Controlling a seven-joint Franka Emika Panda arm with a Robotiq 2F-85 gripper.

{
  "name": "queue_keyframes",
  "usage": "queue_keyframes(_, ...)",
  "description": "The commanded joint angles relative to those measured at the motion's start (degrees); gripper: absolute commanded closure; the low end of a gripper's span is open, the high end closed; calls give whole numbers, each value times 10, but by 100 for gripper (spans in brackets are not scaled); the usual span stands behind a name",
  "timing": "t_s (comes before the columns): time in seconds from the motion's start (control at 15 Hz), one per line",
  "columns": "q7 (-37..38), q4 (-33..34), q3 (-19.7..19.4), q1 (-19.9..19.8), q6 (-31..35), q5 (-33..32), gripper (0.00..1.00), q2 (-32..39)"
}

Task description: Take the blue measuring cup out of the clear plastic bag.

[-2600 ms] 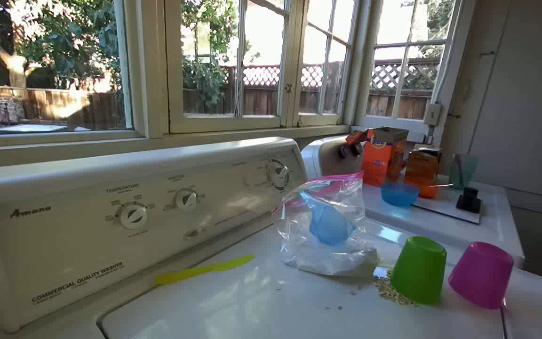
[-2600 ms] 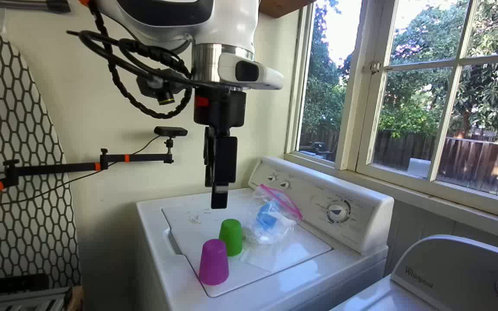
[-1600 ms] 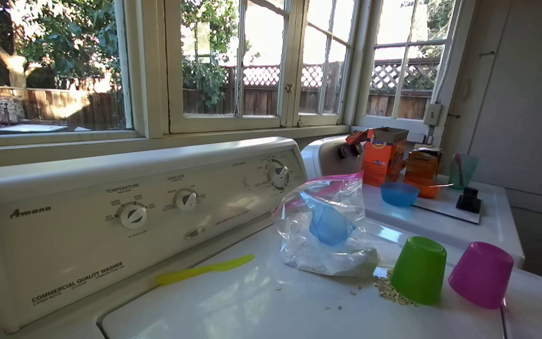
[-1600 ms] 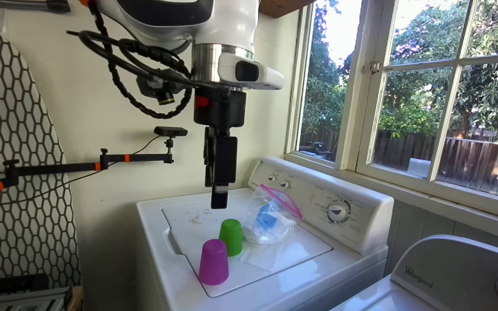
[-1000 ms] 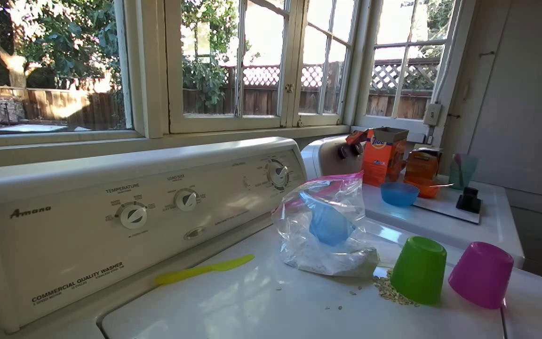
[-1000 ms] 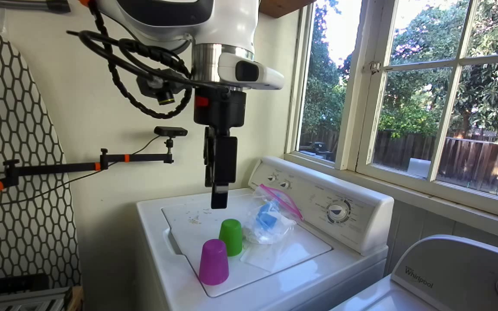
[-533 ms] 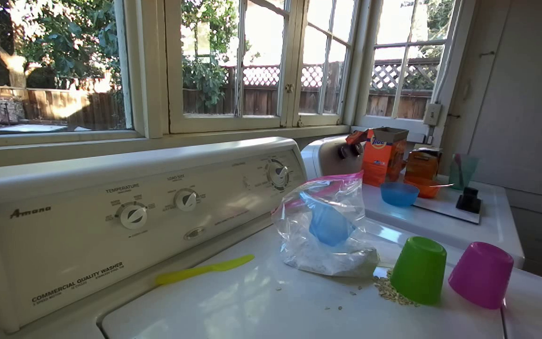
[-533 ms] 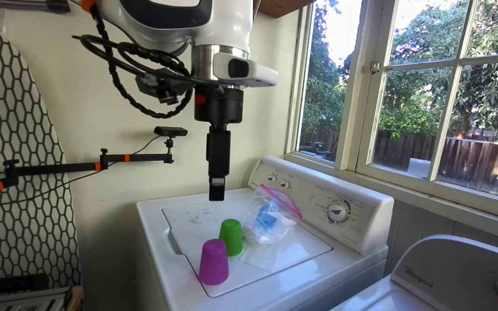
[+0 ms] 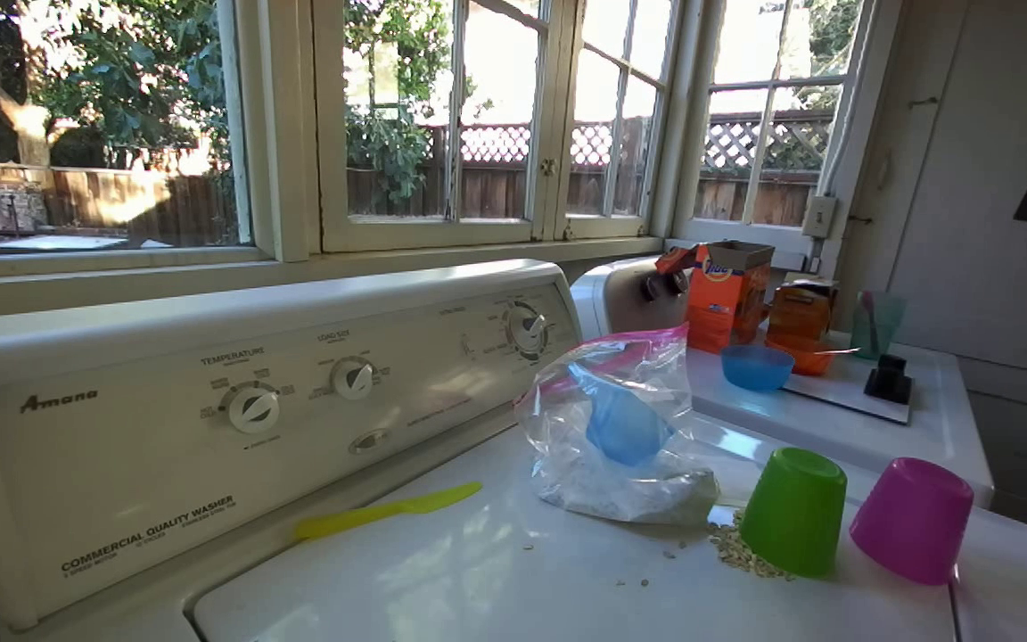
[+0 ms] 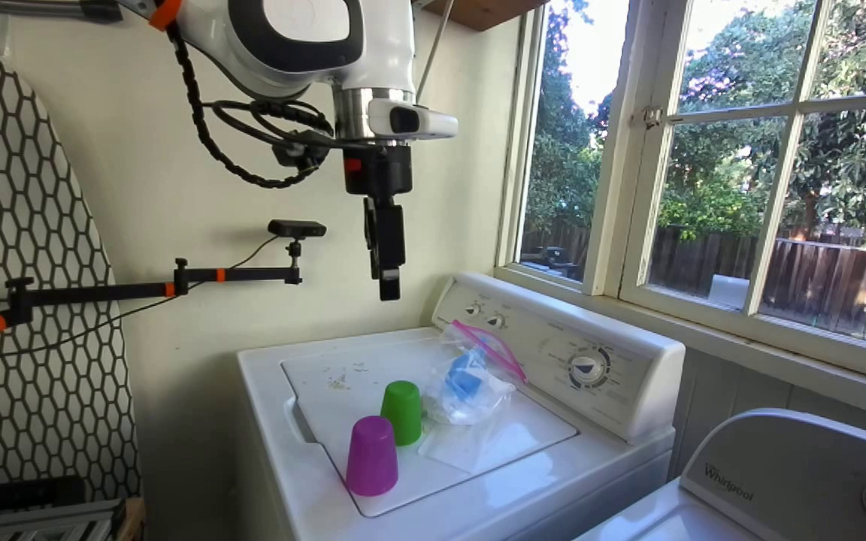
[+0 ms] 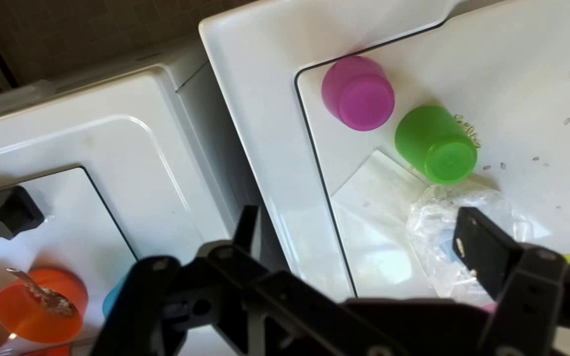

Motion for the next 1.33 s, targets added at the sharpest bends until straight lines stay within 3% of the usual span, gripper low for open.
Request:
queue_keyframes(0.0,0,4,2,2,0,1,0,7)
queue_keyframes(0.2,0,10,2,2,1,1,0,16)
queue_keyframes(0.6,160,20,24,-2,25,90,0,47)
queue_keyframes(0.93,231,5,58,8,145,140,0,85)
queue_keyframes(1.27,201,3,61,51,290,196,0,148)
